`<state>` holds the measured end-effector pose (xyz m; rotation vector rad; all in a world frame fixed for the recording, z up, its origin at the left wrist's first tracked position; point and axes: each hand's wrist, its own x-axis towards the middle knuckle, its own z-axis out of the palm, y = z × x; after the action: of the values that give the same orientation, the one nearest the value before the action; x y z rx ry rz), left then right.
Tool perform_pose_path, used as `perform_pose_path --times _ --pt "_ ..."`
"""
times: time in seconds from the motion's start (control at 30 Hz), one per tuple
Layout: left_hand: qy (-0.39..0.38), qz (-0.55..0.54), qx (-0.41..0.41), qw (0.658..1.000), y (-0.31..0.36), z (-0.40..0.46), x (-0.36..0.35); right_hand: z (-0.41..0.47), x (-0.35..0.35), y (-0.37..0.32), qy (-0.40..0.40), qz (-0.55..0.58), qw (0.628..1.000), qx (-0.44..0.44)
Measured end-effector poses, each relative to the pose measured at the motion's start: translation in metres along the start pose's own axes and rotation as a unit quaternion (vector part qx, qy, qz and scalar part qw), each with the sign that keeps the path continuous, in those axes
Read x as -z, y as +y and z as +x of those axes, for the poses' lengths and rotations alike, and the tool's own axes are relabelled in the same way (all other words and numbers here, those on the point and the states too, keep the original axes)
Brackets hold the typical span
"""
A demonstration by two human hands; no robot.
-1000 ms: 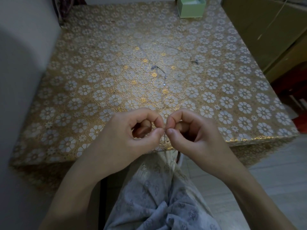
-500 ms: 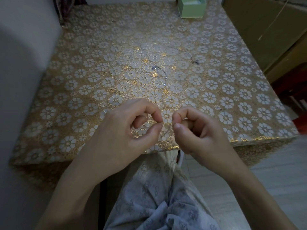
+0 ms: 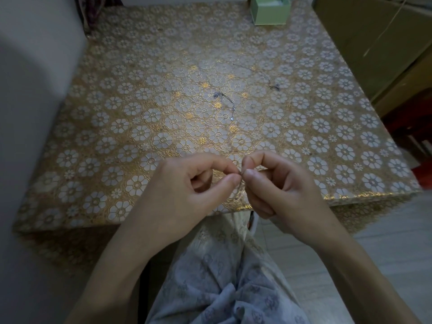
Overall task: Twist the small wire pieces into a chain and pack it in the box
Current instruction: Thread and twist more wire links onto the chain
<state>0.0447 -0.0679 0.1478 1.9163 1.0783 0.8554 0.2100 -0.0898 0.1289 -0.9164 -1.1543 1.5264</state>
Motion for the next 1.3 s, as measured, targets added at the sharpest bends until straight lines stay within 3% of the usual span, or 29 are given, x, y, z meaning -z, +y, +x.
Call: perform_pose_path --times 0.23,0.43,0.8,1.07,1.2,1.3 --pt "-0.014 0.008 0.004 1.000 -0.002 0.002 0.000 0.001 0.002 -0.001 -0.004 -0.024 0.999 -0.022" --pt "-0.055 -0.041 0.024 0.997 -0.006 0.004 -0.001 0.003 0.012 -0.001 -0.094 0.124 0.971 -0.184" --pt "-0.115 -0.059 0.046 0.991 -0.008 0.004 0.000 0.005 0.015 0.007 -0.125 0.117 0.960 -0.220" --pt "-0.108 0.066 0.019 0.992 -0.007 0.003 0.004 0.004 0.008 0.007 -0.059 0.076 0.975 -0.199" --pt "-0.103 0.189 -0.005 0.977 -0.007 0.003 0.004 0.004 0.008 0.008 -0.062 0.049 0.978 -0.191" --pt "-0.112 0.221 -0.014 0.969 -0.005 0.004 0.004 0.004 0.009 0.011 -0.076 0.055 0.976 -0.194"
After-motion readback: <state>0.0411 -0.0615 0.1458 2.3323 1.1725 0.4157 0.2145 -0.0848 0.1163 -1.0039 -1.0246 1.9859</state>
